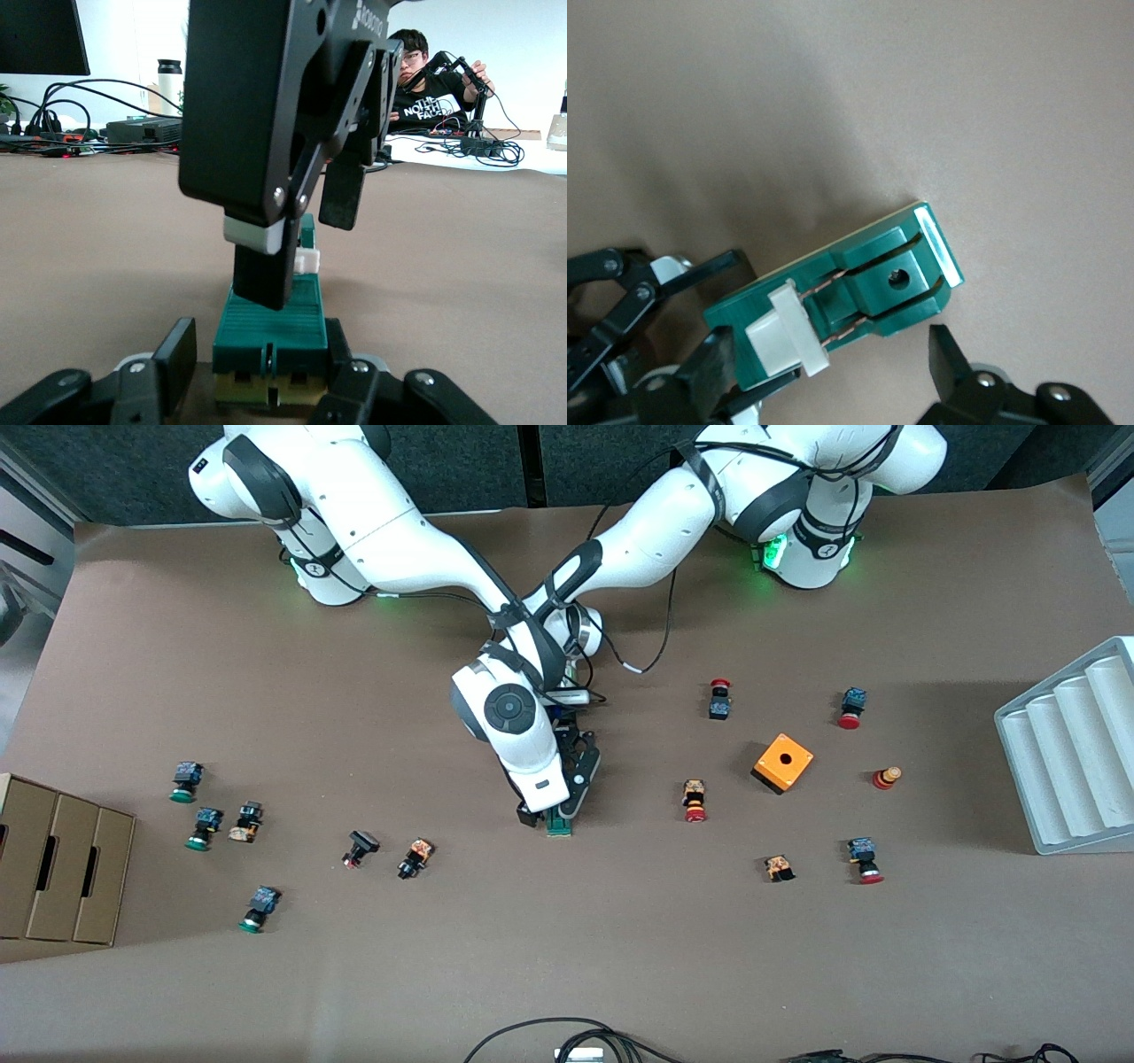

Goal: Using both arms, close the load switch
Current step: 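Close the right gripper on the white slider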

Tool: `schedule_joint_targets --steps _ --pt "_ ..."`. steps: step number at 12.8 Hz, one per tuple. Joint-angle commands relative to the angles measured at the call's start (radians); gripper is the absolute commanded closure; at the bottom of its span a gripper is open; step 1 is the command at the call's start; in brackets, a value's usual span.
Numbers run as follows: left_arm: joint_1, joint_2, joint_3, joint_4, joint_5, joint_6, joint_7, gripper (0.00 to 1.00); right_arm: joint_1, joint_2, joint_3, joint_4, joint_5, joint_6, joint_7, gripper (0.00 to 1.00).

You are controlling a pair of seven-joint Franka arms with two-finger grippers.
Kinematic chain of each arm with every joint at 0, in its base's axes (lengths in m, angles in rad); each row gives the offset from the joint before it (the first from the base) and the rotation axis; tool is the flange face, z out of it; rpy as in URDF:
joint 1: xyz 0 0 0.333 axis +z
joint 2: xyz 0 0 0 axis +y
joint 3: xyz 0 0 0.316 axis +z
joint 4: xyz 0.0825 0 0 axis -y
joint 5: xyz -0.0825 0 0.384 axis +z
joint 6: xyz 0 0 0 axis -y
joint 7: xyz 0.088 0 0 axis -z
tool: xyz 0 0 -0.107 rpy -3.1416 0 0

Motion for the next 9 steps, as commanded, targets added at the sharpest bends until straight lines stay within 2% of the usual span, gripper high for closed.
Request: schedule_joint_targets --steps 1,4,9 --pt "-0.014 0.015 0.017 -0.005 0.008 -0.013 -0.021 0.35 0.009 0.009 -0.010 0.011 -0.018 0.023 -0.003 0.17" --pt "-0.012 0.014 0.017 -0.002 0.008 -0.011 -0.016 0.35 0.009 0.009 -0.010 0.011 -0.019 0.023 -0.006 0.26" --pt "-0.014 0.015 0.017 -0.002 0.008 -0.013 -0.021 0.36 0.006 0.005 -0.010 0.014 -0.019 0.022 -0.016 0.26"
